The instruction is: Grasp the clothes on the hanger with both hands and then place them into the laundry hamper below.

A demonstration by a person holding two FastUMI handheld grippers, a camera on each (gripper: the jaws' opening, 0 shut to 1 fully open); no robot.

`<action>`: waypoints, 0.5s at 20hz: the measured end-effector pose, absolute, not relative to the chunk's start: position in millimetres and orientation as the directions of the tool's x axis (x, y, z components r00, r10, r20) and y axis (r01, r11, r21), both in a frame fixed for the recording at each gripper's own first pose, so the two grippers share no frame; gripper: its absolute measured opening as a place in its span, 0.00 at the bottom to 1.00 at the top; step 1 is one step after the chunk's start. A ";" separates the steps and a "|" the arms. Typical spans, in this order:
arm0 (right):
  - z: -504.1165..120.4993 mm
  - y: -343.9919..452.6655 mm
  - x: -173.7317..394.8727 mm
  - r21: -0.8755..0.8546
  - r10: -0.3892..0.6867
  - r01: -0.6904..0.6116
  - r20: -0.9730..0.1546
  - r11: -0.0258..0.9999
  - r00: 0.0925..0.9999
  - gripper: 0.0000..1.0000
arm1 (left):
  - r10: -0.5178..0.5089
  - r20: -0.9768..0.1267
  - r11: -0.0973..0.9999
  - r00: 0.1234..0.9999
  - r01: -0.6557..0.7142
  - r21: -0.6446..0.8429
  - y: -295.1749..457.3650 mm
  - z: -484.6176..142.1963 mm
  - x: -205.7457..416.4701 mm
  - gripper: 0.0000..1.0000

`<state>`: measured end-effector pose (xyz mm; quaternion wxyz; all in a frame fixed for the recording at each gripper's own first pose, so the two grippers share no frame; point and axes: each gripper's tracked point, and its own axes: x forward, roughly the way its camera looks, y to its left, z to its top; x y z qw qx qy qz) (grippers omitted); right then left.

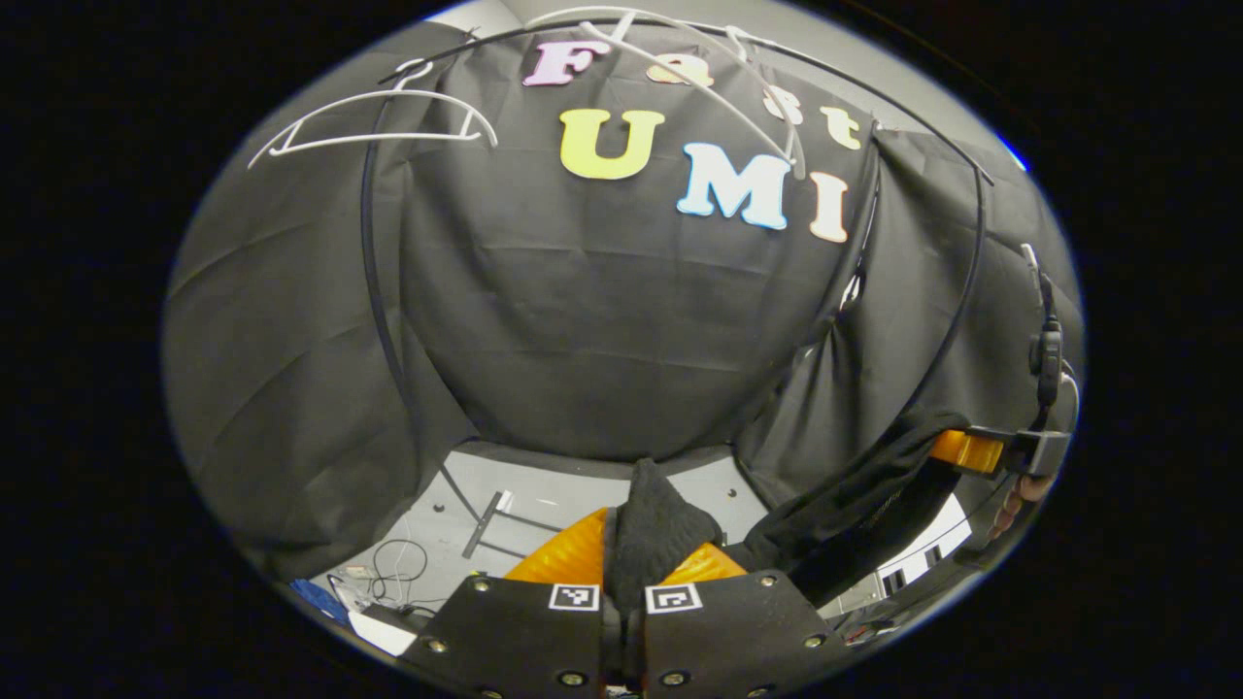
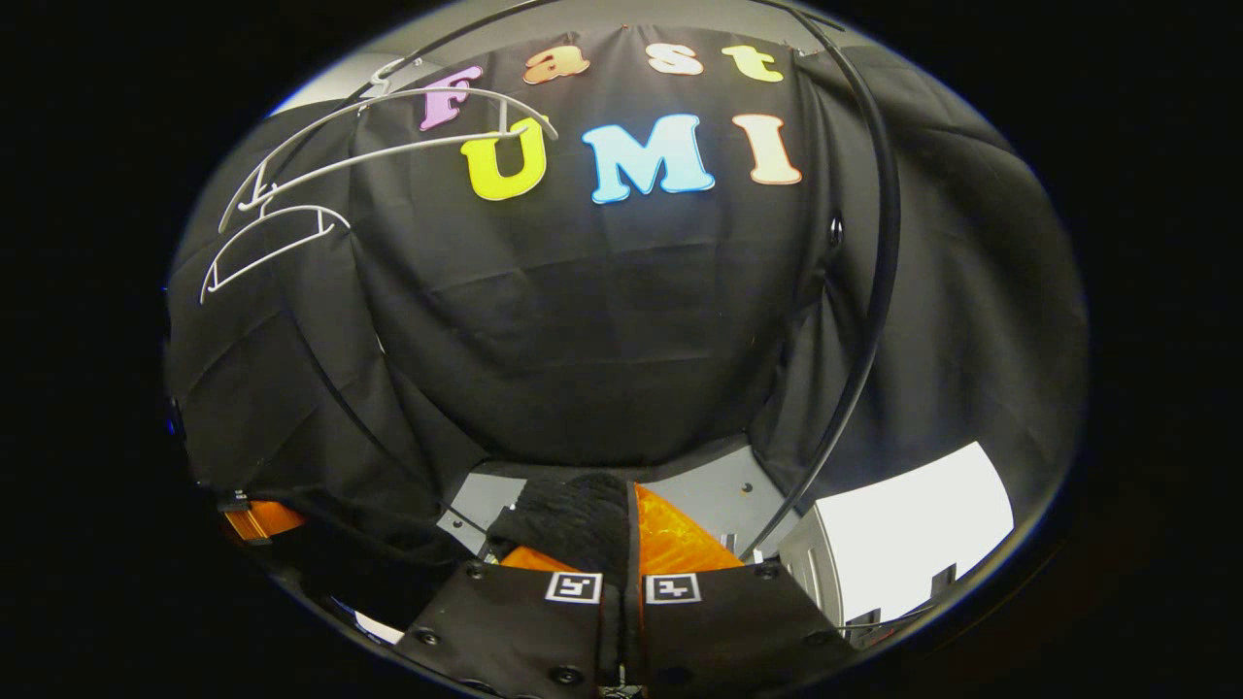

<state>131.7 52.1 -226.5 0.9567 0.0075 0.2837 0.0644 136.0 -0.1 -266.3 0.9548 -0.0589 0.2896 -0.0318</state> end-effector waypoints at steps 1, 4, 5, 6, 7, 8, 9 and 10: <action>-235.9 52.3 133.4 0.055 0.127 -0.116 -0.555 0.992 0.822 0.03 | -0.097 -0.559 0.991 0.824 0.025 -0.134 -2.7 -272.6 138.1 0.02; -263.1 53.3 143.4 0.081 0.133 -0.105 -0.598 0.991 0.791 0.02 | -0.107 -0.588 0.989 0.802 0.027 -0.143 -10.2 -302.2 157.7 0.02; -272.2 54.6 146.2 0.089 0.133 -0.100 -0.613 0.991 0.779 0.02 | -0.107 -0.600 0.990 0.792 0.028 -0.140 -10.0 -313.0 162.3 0.02; -281.6 56.4 146.9 0.094 0.134 -0.096 -0.628 0.991 0.767 0.02 | -0.108 -0.615 0.990 0.781 0.031 -0.135 -9.9 -323.6 165.0 0.02; -290.0 57.1 148.0 0.095 0.132 -0.092 -0.641 0.991 0.756 0.03 | -0.108 -0.626 0.991 0.772 0.033 -0.131 -11.6 -332.0 167.2 0.03; -299.0 58.0 148.1 0.095 0.132 -0.092 -0.652 0.991 0.747 0.03 | -0.111 -0.637 0.991 0.763 0.037 -0.128 -14.2 -340.2 166.0 0.03; -307.4 58.7 148.0 0.094 0.131 -0.092 -0.664 0.991 0.736 0.03 | -0.110 -0.651 0.992 0.751 0.040 -0.123 -15.5 -348.2 167.3 0.03; -315.8 58.8 147.2 0.092 0.128 -0.089 -0.678 0.992 0.724 0.03 | -0.107 -0.664 0.992 0.740 0.039 -0.116 -15.7 -356.3 167.6 0.03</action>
